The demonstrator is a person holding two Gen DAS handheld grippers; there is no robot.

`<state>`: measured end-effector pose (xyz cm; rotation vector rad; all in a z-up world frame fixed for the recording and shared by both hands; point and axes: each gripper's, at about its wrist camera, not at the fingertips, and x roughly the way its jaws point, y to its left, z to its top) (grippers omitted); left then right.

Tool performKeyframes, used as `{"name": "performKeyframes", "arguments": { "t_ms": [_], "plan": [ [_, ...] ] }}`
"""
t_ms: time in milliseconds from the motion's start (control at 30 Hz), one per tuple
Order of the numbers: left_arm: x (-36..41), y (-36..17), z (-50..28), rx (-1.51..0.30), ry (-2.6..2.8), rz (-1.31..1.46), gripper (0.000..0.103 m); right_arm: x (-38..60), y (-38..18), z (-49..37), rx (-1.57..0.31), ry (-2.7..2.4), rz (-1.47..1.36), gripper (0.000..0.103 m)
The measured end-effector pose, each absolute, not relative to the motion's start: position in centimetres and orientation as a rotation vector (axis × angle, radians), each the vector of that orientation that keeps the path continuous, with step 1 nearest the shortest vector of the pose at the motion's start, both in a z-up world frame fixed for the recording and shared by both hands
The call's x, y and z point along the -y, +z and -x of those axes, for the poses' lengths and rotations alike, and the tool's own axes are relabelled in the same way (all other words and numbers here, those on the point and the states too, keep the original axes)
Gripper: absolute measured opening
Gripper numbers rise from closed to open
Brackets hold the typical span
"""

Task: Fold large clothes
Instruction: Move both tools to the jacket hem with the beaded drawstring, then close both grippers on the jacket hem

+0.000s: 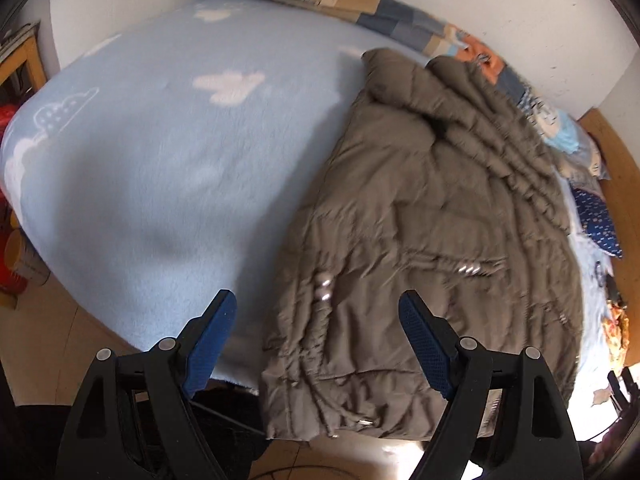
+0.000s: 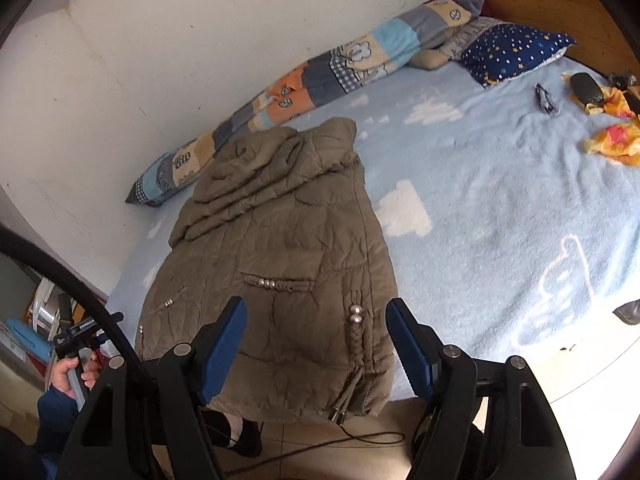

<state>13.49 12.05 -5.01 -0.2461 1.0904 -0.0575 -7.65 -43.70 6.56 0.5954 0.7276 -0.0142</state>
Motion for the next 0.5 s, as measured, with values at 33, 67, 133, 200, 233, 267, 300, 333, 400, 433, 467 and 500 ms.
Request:
{"name": "performKeyframes", "arguments": {
  "t_ms": [33, 67, 133, 200, 233, 267, 300, 333, 400, 433, 467, 500],
  "plan": [
    [-12.1, -5.6, -13.4, -1.098, -0.044, 0.24, 0.082, 44.0, 6.0, 7.6, -0.742, -0.006, -0.619, 0.076],
    [-12.4, -6.3, -13.4, -1.115, -0.038, 0.237, 0.082, 44.5, 5.2, 7.4, -0.759, 0.003, -0.656, 0.076],
    [-12.7, -7.3, -13.4, -1.139, -0.043, 0.246, 0.082, 45.0, 3.7, 6.7, -0.806, -0.009, -0.702, 0.076],
    [-12.8, -7.9, -13.4, -1.145, -0.045, 0.247, 0.082, 45.6, 2.2, 5.9, -0.857, -0.038, -0.726, 0.076],
    [-12.7, -8.1, -13.5, -1.146, -0.053, 0.243, 0.081, 45.6, 1.7, 5.5, -0.87, -0.042, -0.739, 0.076],
    [-12.6, -8.3, -13.6, -1.144, -0.066, 0.234, 0.077, 45.8, 1.2, 5.2, -0.886, -0.04, -0.757, 0.076],
    [-12.4, -8.5, -13.7, -1.145, -0.075, 0.218, 0.075, 45.8, 0.8, 4.9, -0.902, -0.038, -0.768, 0.076],
    [-12.1, -8.7, -13.7, -1.148, -0.08, 0.202, 0.074, 45.7, 0.3, 4.6, -0.923, -0.04, -0.764, 0.076],
    [-11.8, -9.0, -13.6, -1.155, -0.09, 0.182, 0.073, 45.0, -0.4, 4.1, -0.967, -0.043, -0.735, 0.076],
    [-11.8, -9.1, -13.6, -1.157, -0.095, 0.183, 0.073, 44.8, -0.8, 3.8, -0.985, -0.04, -0.727, 0.076],
    [-12.0, -9.2, -13.4, -1.16, -0.1, 0.191, 0.073, 44.5, -1.1, 3.6, -1.001, -0.038, -0.723, 0.076],
    [-12.2, -9.3, -13.3, -1.164, -0.103, 0.201, 0.073, 44.2, -1.6, 3.3, -1.022, -0.036, -0.717, 0.076]
  ]
}}
